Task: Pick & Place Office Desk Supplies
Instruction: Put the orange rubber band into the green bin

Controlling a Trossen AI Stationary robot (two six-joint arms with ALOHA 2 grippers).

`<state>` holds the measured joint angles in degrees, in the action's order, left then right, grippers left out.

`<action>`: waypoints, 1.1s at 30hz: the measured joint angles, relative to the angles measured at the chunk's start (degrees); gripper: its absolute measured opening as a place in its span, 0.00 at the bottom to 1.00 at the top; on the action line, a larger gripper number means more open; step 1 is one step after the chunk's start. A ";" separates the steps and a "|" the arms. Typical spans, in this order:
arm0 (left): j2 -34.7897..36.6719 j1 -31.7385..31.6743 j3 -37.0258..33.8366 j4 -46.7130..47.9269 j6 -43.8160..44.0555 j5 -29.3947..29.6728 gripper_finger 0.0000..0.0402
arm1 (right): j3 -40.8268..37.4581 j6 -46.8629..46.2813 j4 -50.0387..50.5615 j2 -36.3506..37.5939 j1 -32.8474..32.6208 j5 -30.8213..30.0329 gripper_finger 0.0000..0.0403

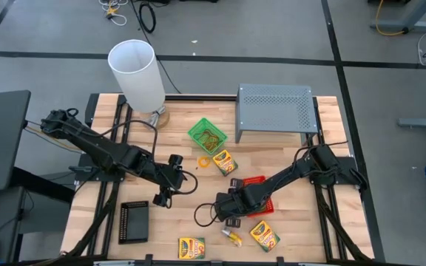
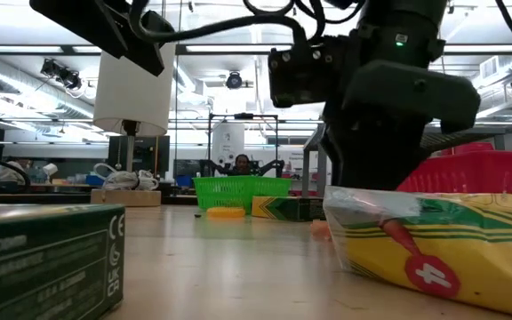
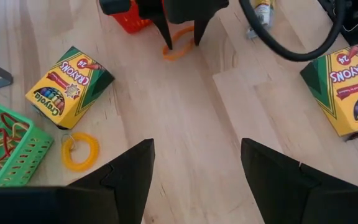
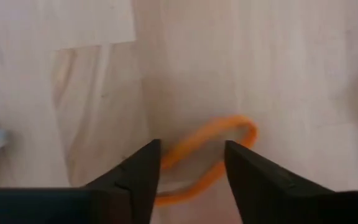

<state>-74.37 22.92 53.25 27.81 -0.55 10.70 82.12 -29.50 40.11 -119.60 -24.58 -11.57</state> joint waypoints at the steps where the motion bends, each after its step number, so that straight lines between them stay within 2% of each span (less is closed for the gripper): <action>1: 0.00 0.00 0.00 0.00 0.06 0.00 0.61 | -0.31 0.00 -0.60 0.02 0.00 0.05 0.43; 4: 0.00 0.00 0.00 0.00 0.11 0.00 0.61 | -0.86 0.07 -1.58 0.10 -0.12 0.03 0.30; 8: 0.00 0.00 0.00 0.00 0.22 0.00 0.61 | -1.00 2.11 -3.21 0.09 -0.51 -0.35 0.05; 9: 0.00 0.00 0.00 0.00 0.29 0.00 0.61 | -1.03 2.76 -3.79 0.06 -0.54 -0.35 0.03; 16: 0.00 0.00 0.00 -0.22 0.78 -0.26 0.61 | -1.06 6.21 -8.99 0.03 -0.86 -0.71 0.01; 20: 0.00 0.02 0.00 -3.82 0.77 -1.97 0.61 | -1.06 11.84 -16.44 0.45 -1.05 -6.51 0.00; 25: 0.00 1.39 0.00 -13.50 -2.56 -3.54 0.61 | -1.06 23.09 -30.73 0.78 -1.09 -14.89 0.00; 30: 0.10 4.44 0.00 -23.78 -9.51 -2.67 0.58 | -1.04 33.15 -43.92 0.80 -1.05 -18.83 0.00; 33: 1.10 5.73 0.00 -25.88 -12.86 0.69 0.57 | -1.04 37.32 -48.24 0.80 -1.07 -19.73 0.00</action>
<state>-73.27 28.65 53.26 1.94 -13.41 11.39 81.08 7.82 -8.13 -118.80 -25.65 -31.29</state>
